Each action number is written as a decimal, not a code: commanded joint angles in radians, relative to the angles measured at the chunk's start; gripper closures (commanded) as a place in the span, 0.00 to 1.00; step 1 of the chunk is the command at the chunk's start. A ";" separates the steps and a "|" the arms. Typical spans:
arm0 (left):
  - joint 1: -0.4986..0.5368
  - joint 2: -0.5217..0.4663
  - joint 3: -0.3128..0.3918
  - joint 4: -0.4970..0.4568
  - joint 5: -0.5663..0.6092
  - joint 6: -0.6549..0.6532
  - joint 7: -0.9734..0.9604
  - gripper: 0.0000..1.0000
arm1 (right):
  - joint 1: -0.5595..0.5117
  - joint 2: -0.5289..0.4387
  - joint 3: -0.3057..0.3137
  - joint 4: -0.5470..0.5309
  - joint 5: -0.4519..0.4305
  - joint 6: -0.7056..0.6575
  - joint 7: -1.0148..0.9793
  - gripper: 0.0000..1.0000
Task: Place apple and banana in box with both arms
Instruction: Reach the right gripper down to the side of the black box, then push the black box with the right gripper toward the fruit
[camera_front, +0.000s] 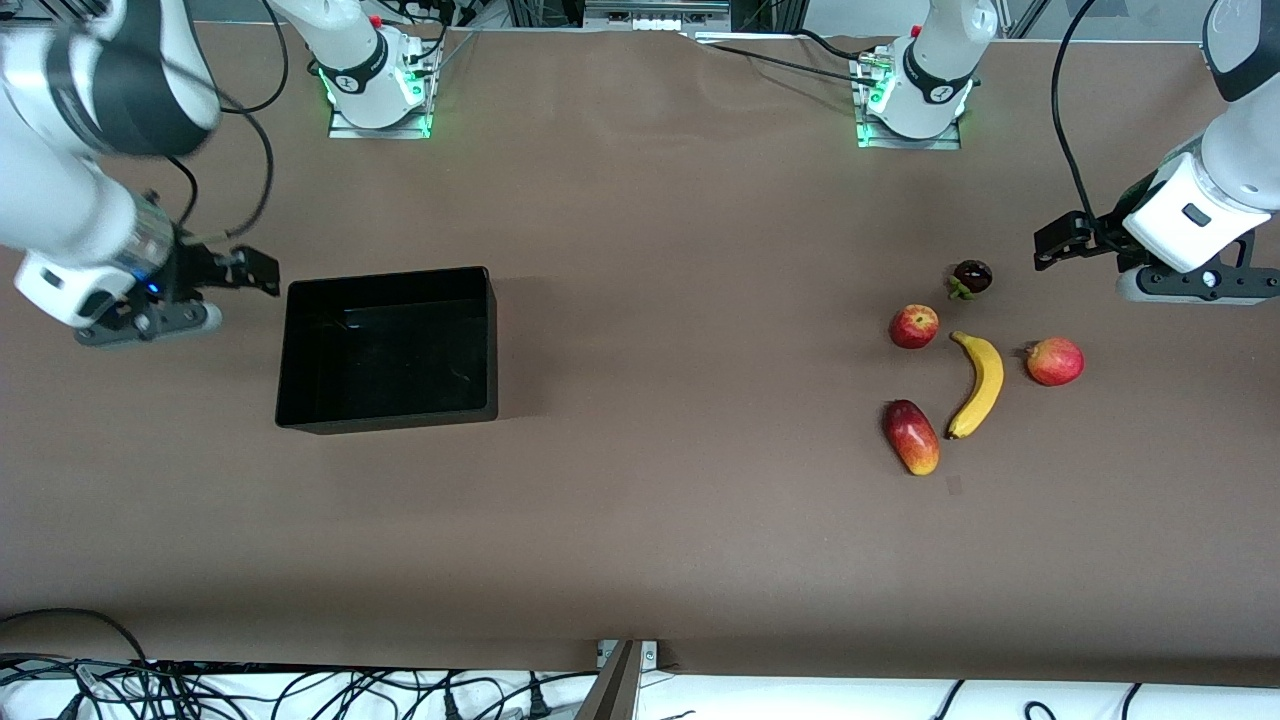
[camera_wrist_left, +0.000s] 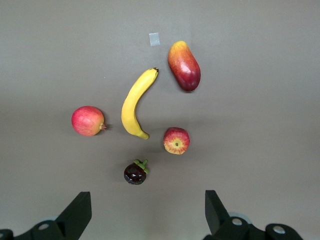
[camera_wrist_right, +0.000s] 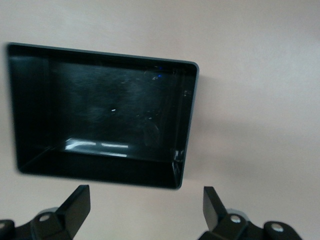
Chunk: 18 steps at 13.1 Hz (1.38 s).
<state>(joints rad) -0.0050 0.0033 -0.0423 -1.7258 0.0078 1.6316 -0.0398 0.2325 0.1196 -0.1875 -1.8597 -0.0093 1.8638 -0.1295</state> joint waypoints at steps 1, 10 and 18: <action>0.003 0.007 -0.007 0.018 0.024 -0.016 0.003 0.00 | -0.008 0.056 -0.024 -0.099 -0.012 0.148 0.011 0.00; 0.003 0.007 -0.008 0.017 0.026 -0.024 0.003 0.00 | -0.039 0.227 -0.038 -0.203 0.058 0.382 0.007 0.00; 0.002 0.009 -0.007 0.017 0.026 -0.026 0.005 0.00 | -0.048 0.249 -0.038 -0.239 0.065 0.436 -0.032 1.00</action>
<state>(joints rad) -0.0052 0.0045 -0.0427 -1.7257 0.0081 1.6239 -0.0398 0.1976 0.3687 -0.2283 -2.0891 0.0353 2.2835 -0.1318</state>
